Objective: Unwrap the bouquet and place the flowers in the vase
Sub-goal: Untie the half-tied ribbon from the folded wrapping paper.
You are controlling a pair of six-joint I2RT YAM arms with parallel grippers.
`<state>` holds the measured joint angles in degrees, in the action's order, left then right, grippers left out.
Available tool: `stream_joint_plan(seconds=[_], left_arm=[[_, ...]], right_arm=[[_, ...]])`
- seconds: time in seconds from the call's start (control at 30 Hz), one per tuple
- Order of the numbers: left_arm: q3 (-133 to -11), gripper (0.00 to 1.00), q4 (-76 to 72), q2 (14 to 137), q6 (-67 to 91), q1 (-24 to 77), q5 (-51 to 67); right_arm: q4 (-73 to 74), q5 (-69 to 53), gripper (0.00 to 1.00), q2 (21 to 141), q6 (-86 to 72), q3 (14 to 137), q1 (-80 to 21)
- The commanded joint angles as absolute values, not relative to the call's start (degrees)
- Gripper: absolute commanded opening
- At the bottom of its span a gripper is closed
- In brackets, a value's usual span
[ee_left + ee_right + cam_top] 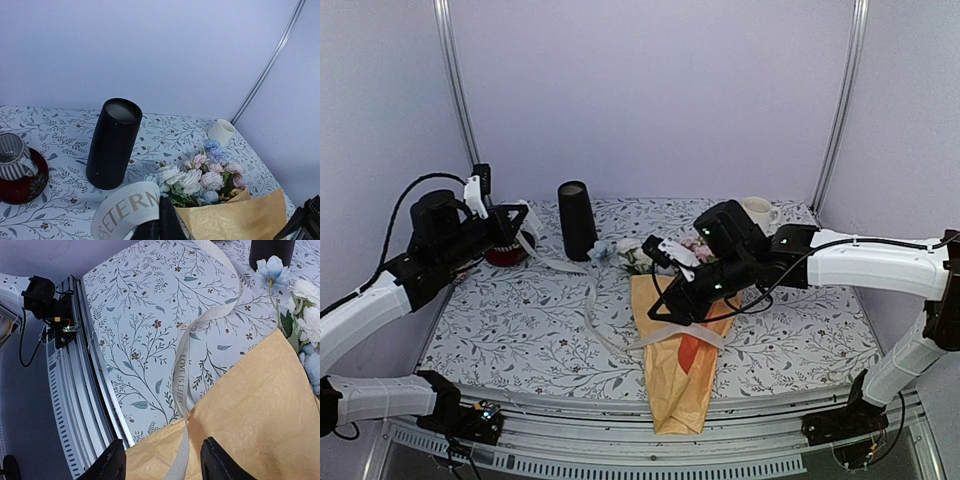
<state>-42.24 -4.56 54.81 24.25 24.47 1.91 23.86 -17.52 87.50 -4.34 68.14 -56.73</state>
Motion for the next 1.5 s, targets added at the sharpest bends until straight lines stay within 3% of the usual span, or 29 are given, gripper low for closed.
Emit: stream_joint_plan(seconds=[0.0,0.47,0.53,0.67,0.83,1.2,1.47], left_arm=[[-40.6,0.00,-0.8,53.3,24.9,21.9,3.5],[-39.2,0.00,2.3,50.1,24.4,18.7,0.5],[-39.0,0.00,2.2,49.9,24.4,18.6,0.5],[-38.6,0.00,2.2,50.2,24.5,18.5,0.2],[-38.6,0.00,2.4,50.4,24.8,18.3,0.0],[-38.4,0.00,3.4,50.0,25.0,18.1,-2.1],[-38.3,0.00,4.0,50.2,25.9,17.6,-3.9]], right_arm=[[34.1,-11.8,0.60,92.0,-2.4,74.8,-59.6],[52.7,-4.5,0.62,102.6,-0.6,84.9,-63.3],[53.3,-3.9,0.54,102.8,-0.6,84.9,-63.4],[51.5,-3.7,0.18,101.6,-0.6,84.8,-63.4],[46.1,0.9,0.05,97.1,-1.5,83.8,-63.2],[33.0,12.2,0.04,80.2,-7.9,72.9,-57.6],[18.0,13.5,0.05,60.5,-14.6,53.3,-42.2]])
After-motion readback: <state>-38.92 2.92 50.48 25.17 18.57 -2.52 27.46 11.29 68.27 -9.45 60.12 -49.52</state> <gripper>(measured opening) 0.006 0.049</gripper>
